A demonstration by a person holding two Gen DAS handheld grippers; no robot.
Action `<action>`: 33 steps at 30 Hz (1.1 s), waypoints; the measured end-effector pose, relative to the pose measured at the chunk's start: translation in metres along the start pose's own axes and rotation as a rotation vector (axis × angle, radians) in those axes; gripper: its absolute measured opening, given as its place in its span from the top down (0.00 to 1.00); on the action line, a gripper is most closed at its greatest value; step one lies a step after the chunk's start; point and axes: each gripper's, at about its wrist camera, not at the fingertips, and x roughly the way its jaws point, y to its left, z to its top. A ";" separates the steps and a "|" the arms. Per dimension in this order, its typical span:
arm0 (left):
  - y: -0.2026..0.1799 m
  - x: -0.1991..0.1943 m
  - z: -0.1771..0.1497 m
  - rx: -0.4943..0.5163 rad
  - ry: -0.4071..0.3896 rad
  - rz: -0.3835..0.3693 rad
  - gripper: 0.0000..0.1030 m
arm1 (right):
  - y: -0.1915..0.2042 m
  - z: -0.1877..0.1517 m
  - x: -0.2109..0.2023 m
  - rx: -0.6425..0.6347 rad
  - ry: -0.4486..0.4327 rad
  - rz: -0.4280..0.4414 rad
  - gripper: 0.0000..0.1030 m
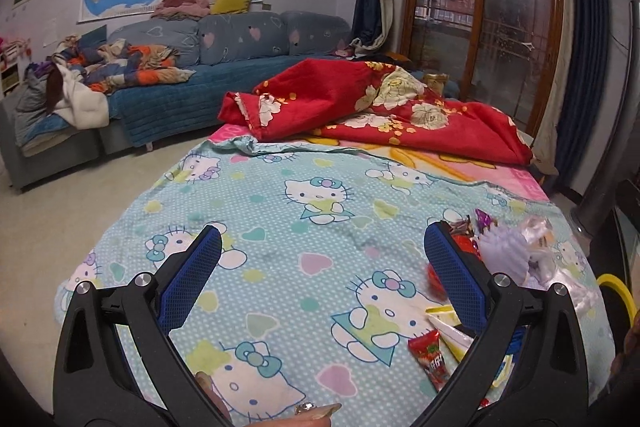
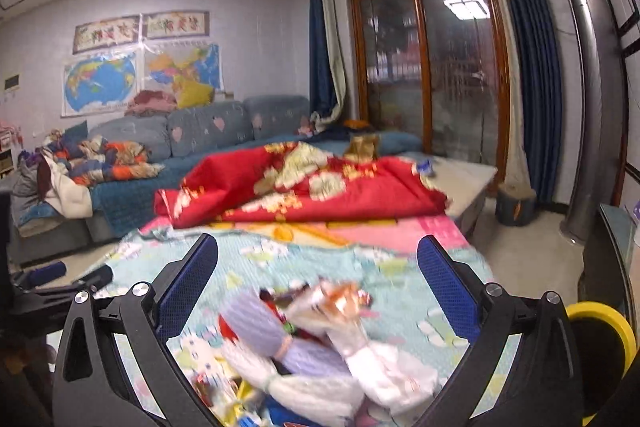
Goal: Collect trash
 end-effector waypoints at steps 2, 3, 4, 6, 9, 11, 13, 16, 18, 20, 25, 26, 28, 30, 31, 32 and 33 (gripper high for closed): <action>0.001 0.002 -0.003 -0.001 0.017 0.005 0.10 | 0.006 -0.006 -0.002 0.018 0.024 0.026 0.06; 0.002 0.003 -0.004 -0.005 0.022 0.006 0.10 | 0.007 -0.008 0.000 0.021 0.038 0.036 0.06; 0.003 0.002 -0.005 -0.005 0.024 0.007 0.10 | 0.013 -0.011 0.001 0.020 0.056 0.040 0.06; 0.004 0.001 -0.007 -0.003 0.027 0.016 0.10 | 0.021 -0.014 0.002 0.015 0.078 0.052 0.06; 0.006 0.001 -0.009 -0.006 0.040 0.027 0.10 | 0.031 -0.017 0.001 -0.003 0.089 0.070 0.06; 0.007 0.001 -0.009 -0.012 0.045 0.030 0.10 | 0.037 -0.019 0.003 -0.008 0.095 0.079 0.06; 0.007 0.000 -0.010 -0.012 0.044 0.033 0.10 | 0.038 -0.020 0.003 -0.007 0.101 0.076 0.06; 0.008 0.001 -0.011 -0.013 0.049 0.034 0.10 | 0.039 -0.021 0.007 -0.006 0.120 0.073 0.06; 0.008 0.003 -0.012 -0.009 0.054 0.035 0.10 | 0.038 -0.022 0.008 -0.004 0.127 0.074 0.06; 0.008 0.004 -0.013 -0.015 0.065 0.030 0.10 | 0.040 -0.023 0.008 -0.005 0.127 0.071 0.06; 0.007 0.006 -0.014 -0.014 0.073 0.030 0.10 | 0.042 -0.024 0.010 -0.009 0.138 0.074 0.06; 0.007 0.006 -0.014 -0.012 0.070 0.032 0.10 | 0.042 -0.025 0.010 -0.009 0.140 0.073 0.06; 0.007 0.004 -0.013 -0.012 0.062 0.037 0.10 | 0.043 -0.026 0.011 -0.013 0.147 0.072 0.06; 0.007 0.004 -0.013 -0.010 0.060 0.020 0.10 | 0.043 -0.026 0.011 -0.012 0.151 0.071 0.06; 0.007 0.003 -0.013 -0.014 0.059 0.013 0.10 | 0.043 -0.027 0.011 -0.011 0.152 0.071 0.06; 0.007 0.003 -0.014 -0.016 0.060 0.018 0.10 | 0.043 -0.027 0.011 -0.012 0.152 0.069 0.06; 0.007 0.003 -0.013 -0.016 0.062 0.022 0.10 | 0.043 -0.027 0.011 -0.014 0.151 0.068 0.06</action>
